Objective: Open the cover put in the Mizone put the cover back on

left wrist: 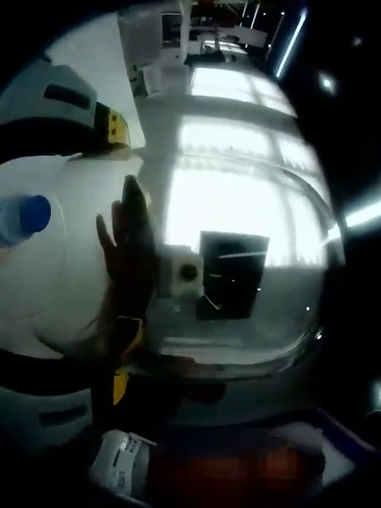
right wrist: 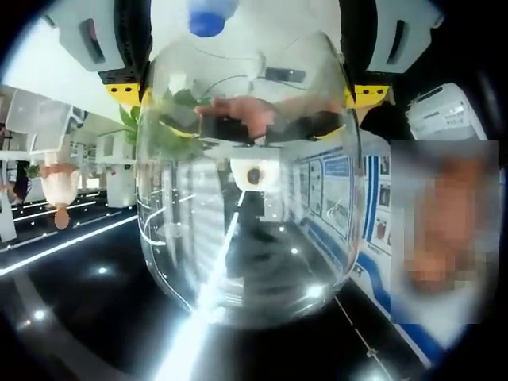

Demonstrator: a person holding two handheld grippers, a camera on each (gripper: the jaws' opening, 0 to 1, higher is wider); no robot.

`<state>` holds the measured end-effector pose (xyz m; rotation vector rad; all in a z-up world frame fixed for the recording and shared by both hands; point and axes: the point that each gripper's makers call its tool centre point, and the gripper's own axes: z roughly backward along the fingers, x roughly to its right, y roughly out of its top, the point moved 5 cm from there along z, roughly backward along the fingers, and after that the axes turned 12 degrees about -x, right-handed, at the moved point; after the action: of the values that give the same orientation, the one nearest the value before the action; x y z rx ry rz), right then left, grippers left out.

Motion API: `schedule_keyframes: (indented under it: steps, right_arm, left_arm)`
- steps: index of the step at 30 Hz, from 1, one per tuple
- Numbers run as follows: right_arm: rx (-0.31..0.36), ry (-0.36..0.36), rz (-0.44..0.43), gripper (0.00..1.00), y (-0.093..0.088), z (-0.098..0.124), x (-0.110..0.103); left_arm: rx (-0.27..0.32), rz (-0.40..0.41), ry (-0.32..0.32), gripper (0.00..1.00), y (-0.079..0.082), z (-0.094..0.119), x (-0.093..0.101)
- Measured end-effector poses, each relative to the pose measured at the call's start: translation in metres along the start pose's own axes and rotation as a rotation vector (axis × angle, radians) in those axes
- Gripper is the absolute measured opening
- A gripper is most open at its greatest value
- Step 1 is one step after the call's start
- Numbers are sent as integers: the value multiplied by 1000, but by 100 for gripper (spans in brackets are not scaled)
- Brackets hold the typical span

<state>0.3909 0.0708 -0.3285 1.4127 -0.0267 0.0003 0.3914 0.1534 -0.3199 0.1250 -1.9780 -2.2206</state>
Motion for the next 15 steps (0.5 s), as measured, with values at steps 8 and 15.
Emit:
schedule_keyframes:
  steps: [8, 15]
  right_arm:
    - [-9, 5, -14, 91, -20, -5, 10]
    - [-22, 13, -21, 91, -47, -11, 20]
  left_arm:
    - [-7, 14, -1, 87, -20, -4, -12]
    - [-17, 23, 3, 87, -47, -7, -26]
